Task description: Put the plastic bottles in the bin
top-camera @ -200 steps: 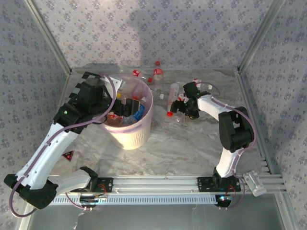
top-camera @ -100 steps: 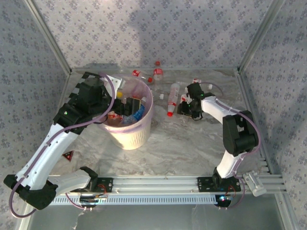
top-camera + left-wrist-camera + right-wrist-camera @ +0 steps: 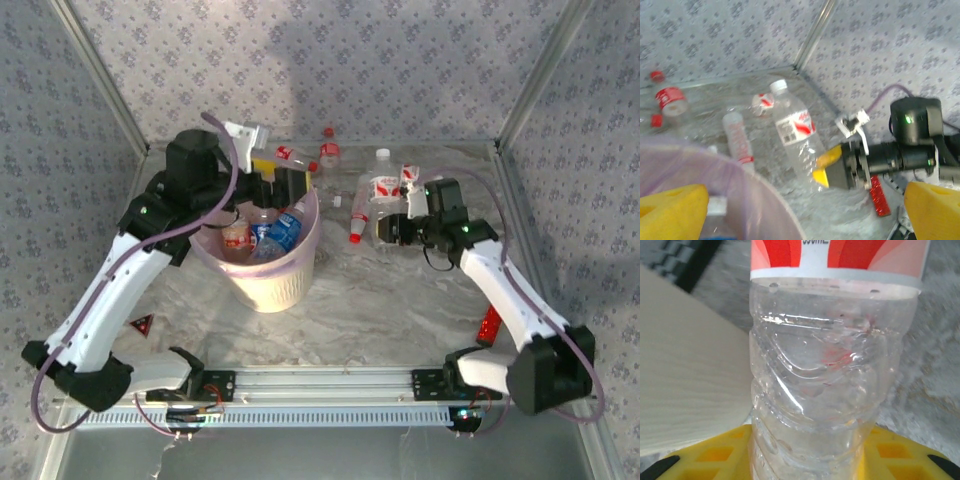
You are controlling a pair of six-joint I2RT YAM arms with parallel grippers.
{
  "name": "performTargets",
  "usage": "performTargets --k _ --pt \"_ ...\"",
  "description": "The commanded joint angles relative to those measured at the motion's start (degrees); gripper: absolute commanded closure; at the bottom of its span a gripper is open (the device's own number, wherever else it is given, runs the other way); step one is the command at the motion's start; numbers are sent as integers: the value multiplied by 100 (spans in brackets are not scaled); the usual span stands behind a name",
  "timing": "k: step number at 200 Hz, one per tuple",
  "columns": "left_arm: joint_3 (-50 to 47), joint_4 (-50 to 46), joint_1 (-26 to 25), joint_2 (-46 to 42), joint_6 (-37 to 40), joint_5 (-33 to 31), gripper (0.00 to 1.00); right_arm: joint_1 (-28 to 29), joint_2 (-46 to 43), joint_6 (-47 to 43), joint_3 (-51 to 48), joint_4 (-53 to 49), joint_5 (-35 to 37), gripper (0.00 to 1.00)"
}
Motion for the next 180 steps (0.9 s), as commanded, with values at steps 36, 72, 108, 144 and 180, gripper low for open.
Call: performTargets --k 36,72,108,144,180 --pt "1392 157 -33 1239 -386 753 0 847 -1116 -864 -194 642 -59 60" --pt "1819 124 -268 1813 -433 753 0 1300 -1429 -1029 -151 695 158 61" --pt "2118 224 -431 2232 -536 764 4 1410 -1462 -1074 -128 753 148 62" --pt "2135 165 -538 2368 -495 790 29 1456 -1512 -1100 -66 737 309 62" --pt "2229 117 -551 2419 -469 812 44 1472 -1469 -1127 -46 803 337 62"
